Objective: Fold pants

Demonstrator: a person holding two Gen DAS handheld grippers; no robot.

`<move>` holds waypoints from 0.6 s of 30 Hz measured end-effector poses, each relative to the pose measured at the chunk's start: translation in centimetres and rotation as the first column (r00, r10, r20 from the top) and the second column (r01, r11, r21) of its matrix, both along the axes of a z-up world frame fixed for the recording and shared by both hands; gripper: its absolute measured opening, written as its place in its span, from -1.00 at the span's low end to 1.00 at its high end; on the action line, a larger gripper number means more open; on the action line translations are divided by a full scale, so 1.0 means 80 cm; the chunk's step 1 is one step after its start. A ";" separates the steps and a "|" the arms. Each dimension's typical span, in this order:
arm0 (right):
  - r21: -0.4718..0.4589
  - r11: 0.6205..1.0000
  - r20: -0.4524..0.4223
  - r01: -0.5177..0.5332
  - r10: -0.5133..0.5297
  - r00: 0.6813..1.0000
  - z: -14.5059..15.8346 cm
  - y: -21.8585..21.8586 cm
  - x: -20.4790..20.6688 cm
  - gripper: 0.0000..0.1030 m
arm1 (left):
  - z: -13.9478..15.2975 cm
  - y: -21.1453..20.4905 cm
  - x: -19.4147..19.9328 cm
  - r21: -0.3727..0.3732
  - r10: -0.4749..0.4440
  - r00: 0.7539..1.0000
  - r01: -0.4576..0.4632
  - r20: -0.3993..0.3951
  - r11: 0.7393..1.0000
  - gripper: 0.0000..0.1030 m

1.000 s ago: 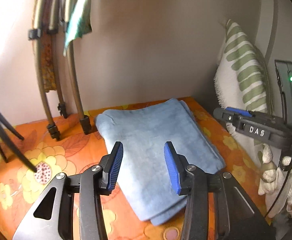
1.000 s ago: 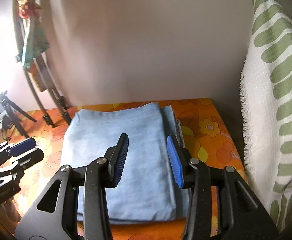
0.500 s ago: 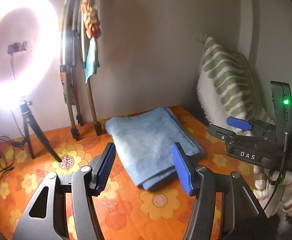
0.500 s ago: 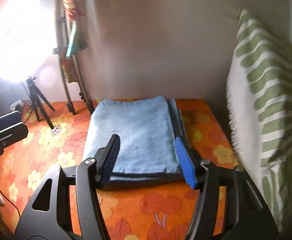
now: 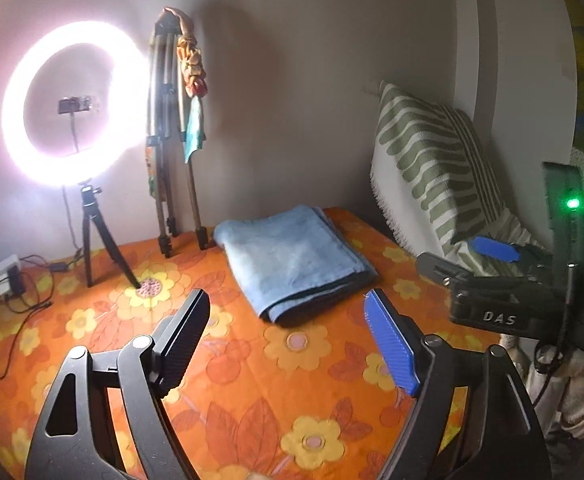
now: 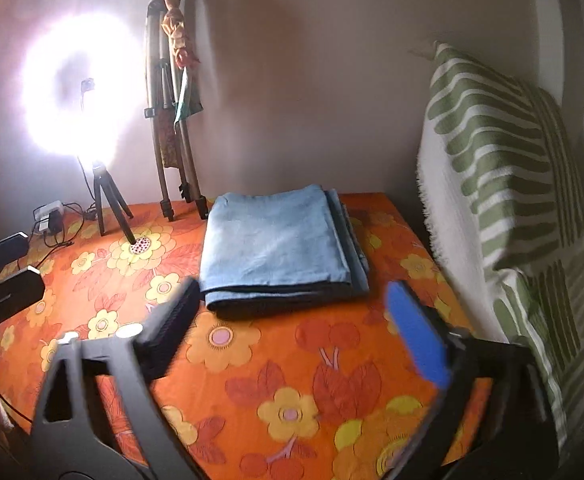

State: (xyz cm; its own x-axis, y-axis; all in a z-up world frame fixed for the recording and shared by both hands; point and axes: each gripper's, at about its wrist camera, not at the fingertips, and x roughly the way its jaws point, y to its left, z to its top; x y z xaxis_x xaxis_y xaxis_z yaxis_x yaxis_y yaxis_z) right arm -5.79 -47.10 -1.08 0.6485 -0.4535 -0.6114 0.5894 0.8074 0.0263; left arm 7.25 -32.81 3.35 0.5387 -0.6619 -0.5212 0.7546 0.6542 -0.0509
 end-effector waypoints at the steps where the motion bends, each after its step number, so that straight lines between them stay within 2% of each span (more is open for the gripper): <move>1: -0.007 1.000 0.006 0.005 -0.005 1.000 0.001 0.006 -0.006 1.00 | -0.001 0.003 -0.004 0.002 0.007 1.000 -0.007 0.000 1.000 0.55; 8: -0.001 1.000 0.019 0.018 -0.018 1.000 -0.004 0.027 -0.028 1.00 | -0.010 0.023 -0.022 0.004 0.047 0.999 -0.047 -0.015 0.999 0.56; 18: -0.012 1.000 -0.001 0.016 -0.016 1.000 -0.014 0.035 -0.039 1.00 | -0.021 0.034 -0.042 0.030 0.080 0.997 -0.080 0.009 0.996 0.57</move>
State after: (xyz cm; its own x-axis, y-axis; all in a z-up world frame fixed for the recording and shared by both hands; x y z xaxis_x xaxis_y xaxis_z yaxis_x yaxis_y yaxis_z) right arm -8.94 -44.31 -2.19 0.6406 -0.4711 -0.6063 0.6025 0.7980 0.0165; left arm 3.89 -30.12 1.70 0.5938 -0.6003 -0.5358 0.6998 0.7139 -0.0243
